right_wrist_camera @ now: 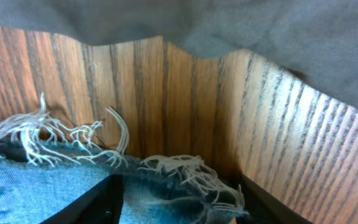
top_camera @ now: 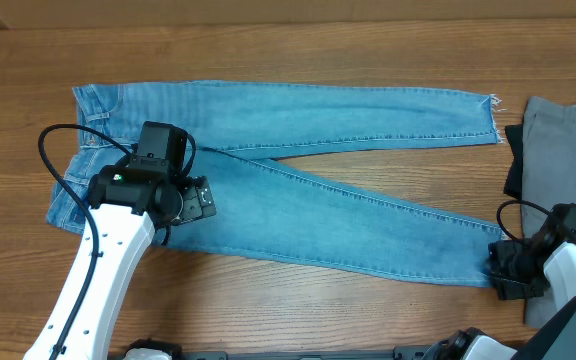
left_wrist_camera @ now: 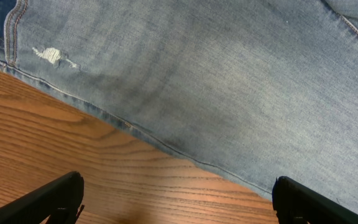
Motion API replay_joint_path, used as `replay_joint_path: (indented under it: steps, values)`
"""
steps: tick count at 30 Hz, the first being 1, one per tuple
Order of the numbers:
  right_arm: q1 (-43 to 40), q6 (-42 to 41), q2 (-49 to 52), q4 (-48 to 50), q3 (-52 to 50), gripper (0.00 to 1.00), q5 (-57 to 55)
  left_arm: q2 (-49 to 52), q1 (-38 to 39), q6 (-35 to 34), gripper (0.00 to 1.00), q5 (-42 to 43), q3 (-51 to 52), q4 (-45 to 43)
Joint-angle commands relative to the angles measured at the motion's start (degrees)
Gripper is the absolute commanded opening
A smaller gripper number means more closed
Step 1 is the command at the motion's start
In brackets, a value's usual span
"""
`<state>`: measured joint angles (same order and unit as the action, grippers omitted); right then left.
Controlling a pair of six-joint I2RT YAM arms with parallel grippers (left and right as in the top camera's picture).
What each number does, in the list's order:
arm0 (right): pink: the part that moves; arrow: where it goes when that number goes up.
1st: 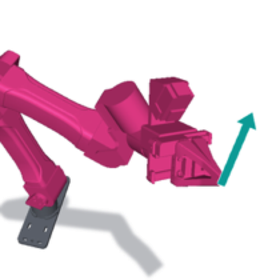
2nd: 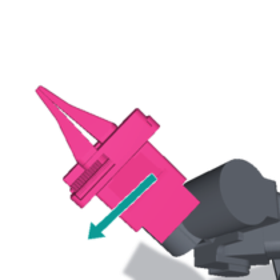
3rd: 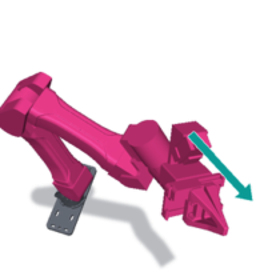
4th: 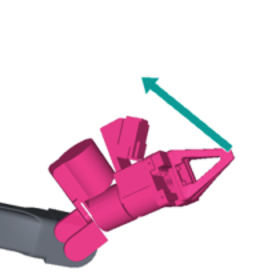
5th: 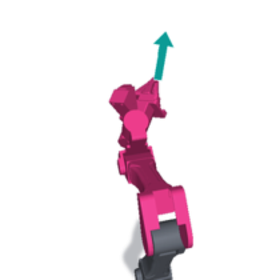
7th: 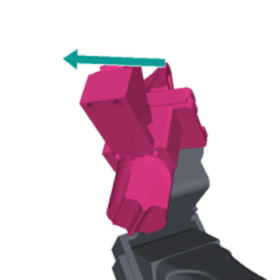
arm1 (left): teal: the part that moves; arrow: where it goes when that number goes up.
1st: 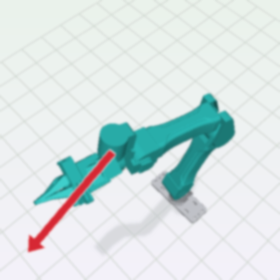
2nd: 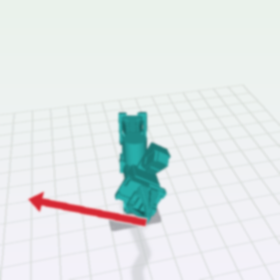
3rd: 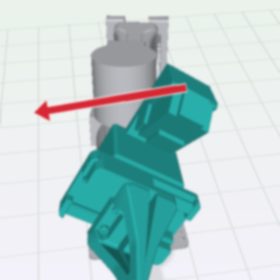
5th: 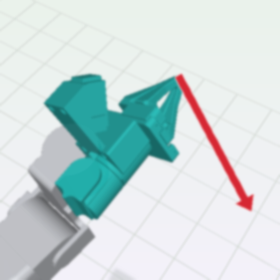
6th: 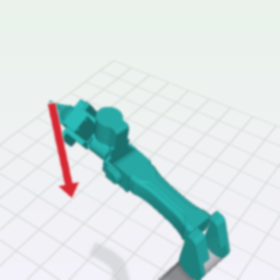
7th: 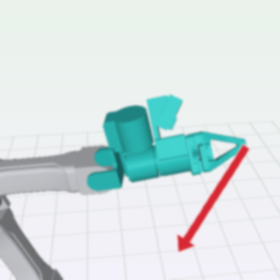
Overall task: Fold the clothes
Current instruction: 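Lower left gripper to lower waist corner, right gripper to lower frayed hem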
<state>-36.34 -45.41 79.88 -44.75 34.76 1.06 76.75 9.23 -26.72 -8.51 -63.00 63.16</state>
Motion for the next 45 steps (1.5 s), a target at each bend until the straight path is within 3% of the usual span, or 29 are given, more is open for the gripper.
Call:
replay_joint_path:
  steps: [1,13,16,28,31,34,45]
  values:
    - [-0.04,-0.26,2.86,-0.72,-3.15,0.63,2.27,0.11,-0.37,-0.76,1.0,0.68,0.22,-0.11]
    - [-0.04,-3.13,2.86,-0.96,-6.43,0.66,7.48,0.13,-0.37,-0.76,1.0,0.7,0.22,-0.2]
    - [-0.07,-3.06,2.86,-0.33,-6.43,0.8,7.21,0.13,-0.37,-0.76,1.0,0.68,0.22,-0.24]
    - [-0.07,-2.86,2.86,-10.67,-3.04,0.79,6.1,0.11,-0.37,-0.76,1.0,0.7,0.22,-0.24]
    - [-0.07,-2.84,2.86,-7.98,-3.06,0.8,4.46,0.13,-0.37,-0.76,1.0,0.7,0.22,-0.26]
    - [-0.07,-2.84,2.86,-3.89,-3.28,0.99,0.57,0.11,-0.37,-0.74,1.0,0.68,0.22,-0.39]
    - [-0.04,-3.1,2.86,3.32,-4.28,1.0,1.16,0.11,-0.37,-0.76,1.0,0.96,0.22,-0.85]
